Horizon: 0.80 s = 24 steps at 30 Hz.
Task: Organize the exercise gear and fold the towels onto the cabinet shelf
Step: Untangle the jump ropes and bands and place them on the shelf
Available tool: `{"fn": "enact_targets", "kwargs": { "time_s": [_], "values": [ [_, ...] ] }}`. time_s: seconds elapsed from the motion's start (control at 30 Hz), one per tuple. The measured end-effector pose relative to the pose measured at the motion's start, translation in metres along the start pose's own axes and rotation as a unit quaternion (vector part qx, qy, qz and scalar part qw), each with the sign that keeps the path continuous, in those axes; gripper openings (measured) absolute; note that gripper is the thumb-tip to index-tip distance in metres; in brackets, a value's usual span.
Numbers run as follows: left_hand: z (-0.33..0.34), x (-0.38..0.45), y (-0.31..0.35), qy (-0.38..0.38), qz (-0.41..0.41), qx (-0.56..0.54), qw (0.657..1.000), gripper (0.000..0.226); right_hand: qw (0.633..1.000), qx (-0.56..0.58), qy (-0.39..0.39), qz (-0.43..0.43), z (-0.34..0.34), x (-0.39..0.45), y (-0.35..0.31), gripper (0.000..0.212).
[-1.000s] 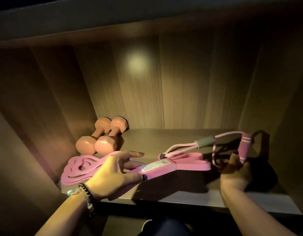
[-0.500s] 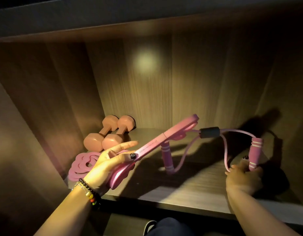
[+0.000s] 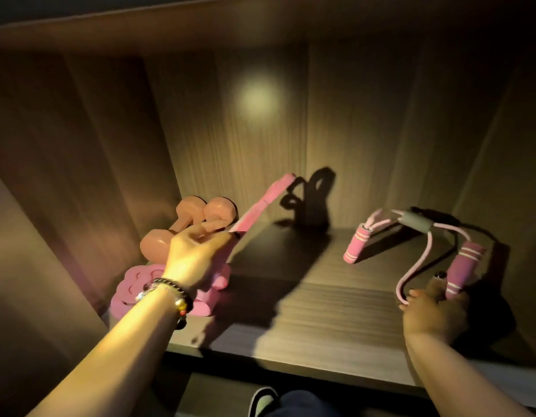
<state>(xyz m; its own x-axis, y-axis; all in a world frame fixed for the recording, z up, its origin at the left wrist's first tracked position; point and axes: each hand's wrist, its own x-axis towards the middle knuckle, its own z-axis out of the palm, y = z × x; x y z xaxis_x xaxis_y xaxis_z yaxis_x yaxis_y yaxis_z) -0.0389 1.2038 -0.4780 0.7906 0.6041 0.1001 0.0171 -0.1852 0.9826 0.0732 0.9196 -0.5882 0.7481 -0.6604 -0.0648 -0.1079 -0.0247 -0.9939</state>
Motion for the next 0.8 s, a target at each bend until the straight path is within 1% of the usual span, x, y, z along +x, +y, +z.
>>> {"fn": "enact_targets", "kwargs": {
  "time_s": [0.03, 0.07, 0.1, 0.17, 0.2, 0.27, 0.37, 0.47, 0.57, 0.6, 0.7, 0.8],
  "values": [
    [0.007, 0.003, 0.003, 0.028, 0.033, 0.117, 0.992, 0.02, 1.0, 0.006, -0.011, -0.002, 0.001, 0.0, 0.0, 0.038],
    [0.014, 0.008, 0.004, 0.039, 0.069, 0.207, 0.975, 0.023, 1.0, 0.009, -0.016, -0.008, 0.001, 0.001, 0.002, 0.038],
    [0.021, 0.011, 0.006, 0.042, 0.092, 0.299, 0.949, 0.026, 1.0, 0.002, -0.015, -0.01, 0.001, 0.002, 0.002, 0.037],
    [0.035, 0.019, 0.004, 0.034, 0.114, 0.418, 0.901, 0.035, 0.999, 0.0, -0.016, -0.029, 0.001, 0.002, 0.0, 0.037],
    [0.04, 0.026, -0.002, 0.027, 0.118, 0.458, 0.881, 0.04, 0.999, 0.002, -0.017, -0.035, 0.001, 0.003, 0.0, 0.038],
    [0.051, 0.039, -0.012, 0.021, 0.112, 0.501, 0.858, 0.044, 0.999, 0.005, -0.016, -0.041, 0.003, 0.003, 0.0, 0.042],
    [0.062, 0.051, -0.023, 0.006, 0.1, 0.544, 0.833, 0.031, 0.999, 0.007, -0.012, -0.053, 0.007, 0.004, 0.007, 0.058],
    [0.066, 0.058, -0.033, -0.02, 0.084, 0.57, 0.817, 0.026, 0.999, 0.007, -0.018, -0.05, 0.009, 0.008, 0.013, 0.057],
    [0.07, 0.058, -0.045, -0.051, 0.059, 0.61, 0.789, 0.029, 0.999, -0.004, -0.026, -0.045, 0.01, 0.008, 0.014, 0.062],
    [0.072, 0.056, -0.049, -0.063, 0.058, 0.619, 0.781, 0.03, 0.999, -0.005, -0.031, -0.045, 0.01, 0.008, 0.015, 0.06],
    [0.08, 0.051, -0.057, -0.083, 0.069, 0.627, 0.771, 0.031, 0.998, -0.007, -0.028, -0.05, 0.013, 0.01, 0.018, 0.056],
    [0.091, 0.048, -0.059, -0.094, 0.082, 0.618, 0.777, 0.028, 0.998, -0.017, -0.032, -0.053, 0.013, 0.011, 0.019, 0.059]
  ]
}}
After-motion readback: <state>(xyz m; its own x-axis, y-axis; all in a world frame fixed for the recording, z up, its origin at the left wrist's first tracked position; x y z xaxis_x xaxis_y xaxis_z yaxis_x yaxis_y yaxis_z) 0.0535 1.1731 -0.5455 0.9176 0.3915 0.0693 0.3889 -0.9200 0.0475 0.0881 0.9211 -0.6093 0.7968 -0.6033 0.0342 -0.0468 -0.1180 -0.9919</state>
